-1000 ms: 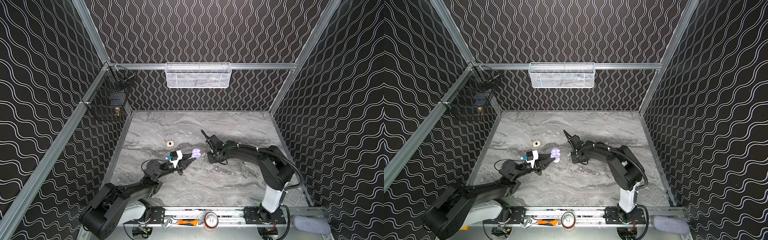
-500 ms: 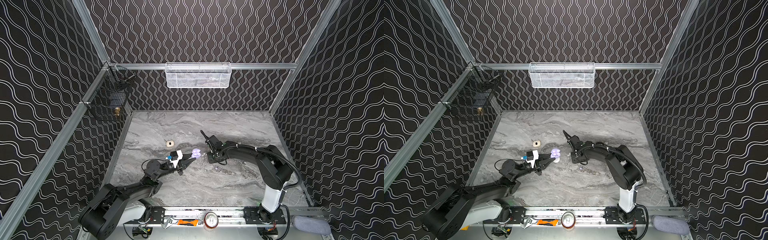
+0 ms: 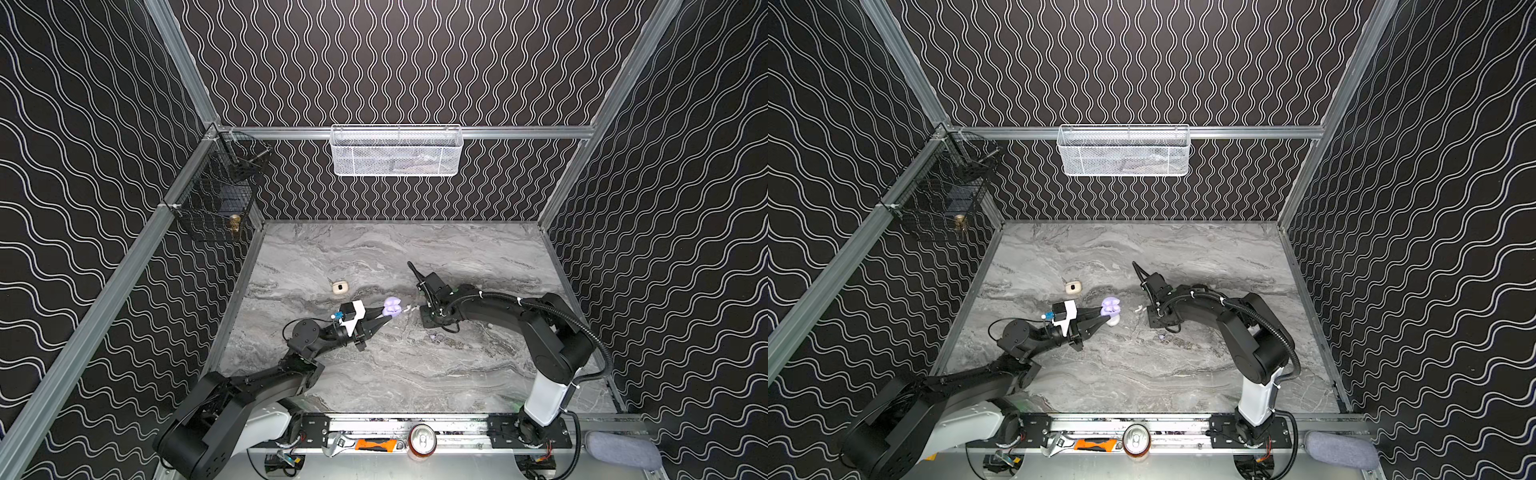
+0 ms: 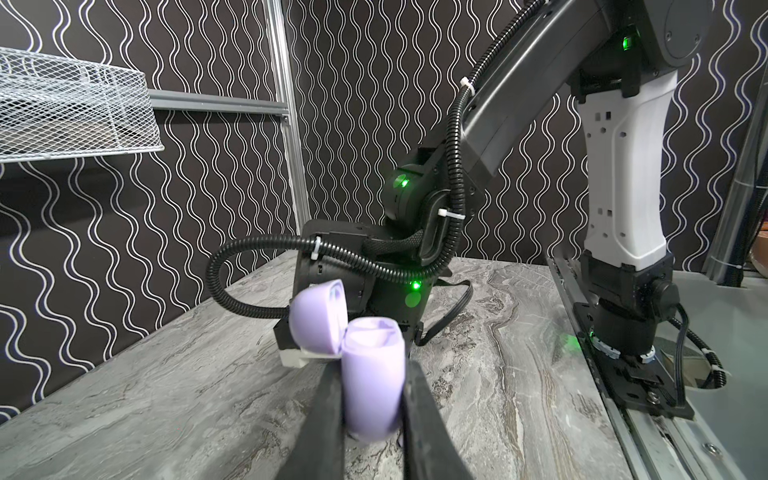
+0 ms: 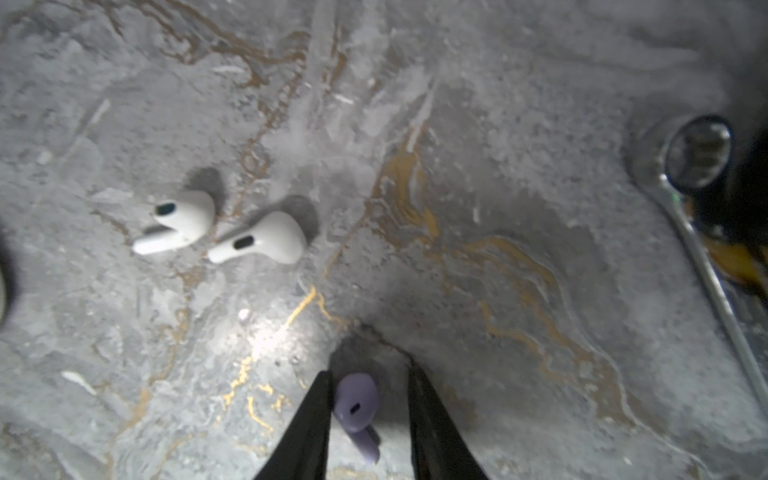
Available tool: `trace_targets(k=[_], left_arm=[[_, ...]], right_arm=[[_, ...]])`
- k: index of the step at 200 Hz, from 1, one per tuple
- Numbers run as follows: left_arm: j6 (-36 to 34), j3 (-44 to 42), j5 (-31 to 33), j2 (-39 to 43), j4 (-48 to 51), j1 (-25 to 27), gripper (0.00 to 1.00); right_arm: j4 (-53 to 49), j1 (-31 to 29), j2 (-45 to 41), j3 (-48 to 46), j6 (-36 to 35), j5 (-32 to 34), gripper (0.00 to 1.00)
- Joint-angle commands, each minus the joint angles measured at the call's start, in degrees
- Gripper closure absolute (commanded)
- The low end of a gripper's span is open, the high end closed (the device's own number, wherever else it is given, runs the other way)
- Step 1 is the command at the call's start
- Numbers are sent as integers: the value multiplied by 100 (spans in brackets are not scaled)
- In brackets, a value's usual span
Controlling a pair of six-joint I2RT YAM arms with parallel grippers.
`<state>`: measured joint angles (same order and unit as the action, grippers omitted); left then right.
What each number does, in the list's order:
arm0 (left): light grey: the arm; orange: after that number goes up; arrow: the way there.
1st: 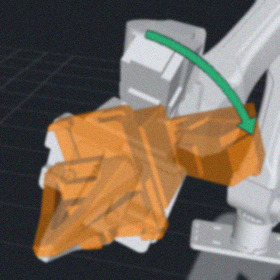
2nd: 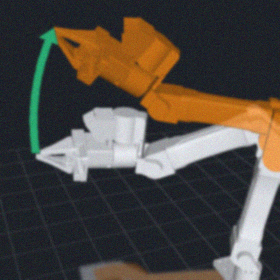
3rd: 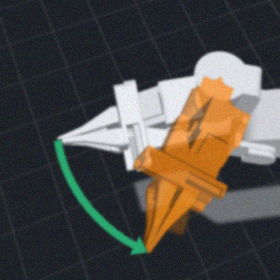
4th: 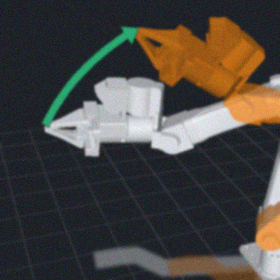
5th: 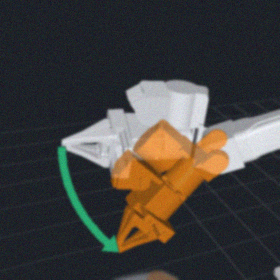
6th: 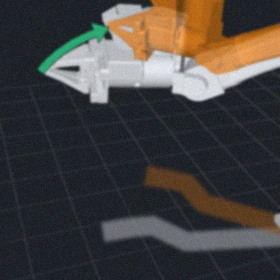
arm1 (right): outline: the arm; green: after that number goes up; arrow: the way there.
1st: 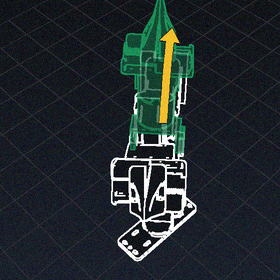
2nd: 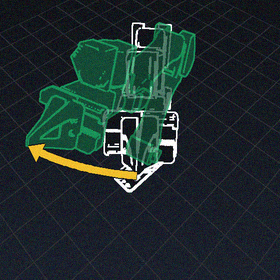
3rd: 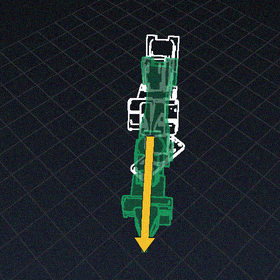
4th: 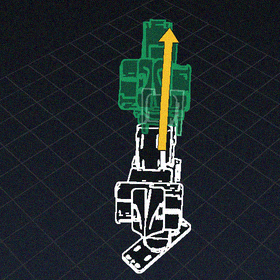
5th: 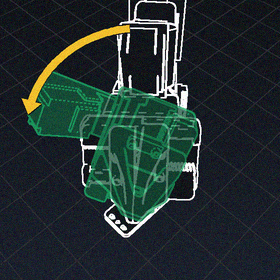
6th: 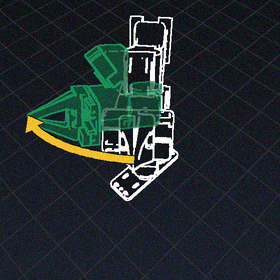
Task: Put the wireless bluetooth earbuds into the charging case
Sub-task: 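Position the right gripper above the lavender earbud on the table, then lower the right gripper and close it on the lavender earbud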
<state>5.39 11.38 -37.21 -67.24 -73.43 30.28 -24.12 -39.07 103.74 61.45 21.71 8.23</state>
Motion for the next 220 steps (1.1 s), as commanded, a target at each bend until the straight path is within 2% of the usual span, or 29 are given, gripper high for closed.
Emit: trace_targets(k=[1,23,72,123,155,220], left_arm=[[-89,22,17,1,-122,-1,100],[-89,33,3,27,-69,3,100],[-164,49,23,115,103,8,100],[-117,-17,101,84,-162,8,100],[-251,-48,137,248,28,26,100],[-398,-30,204,510,374,97,100]], right_arm=[[-59,-4,-119,-59,51,-156,65],[-67,-16,-77,-15,-5,-242,61],[-96,-66,117,57,-5,-258,61],[-165,-100,226,145,0,-199,64],[-110,-101,194,45,95,-209,68],[-67,-110,-91,-245,166,-202,67]])
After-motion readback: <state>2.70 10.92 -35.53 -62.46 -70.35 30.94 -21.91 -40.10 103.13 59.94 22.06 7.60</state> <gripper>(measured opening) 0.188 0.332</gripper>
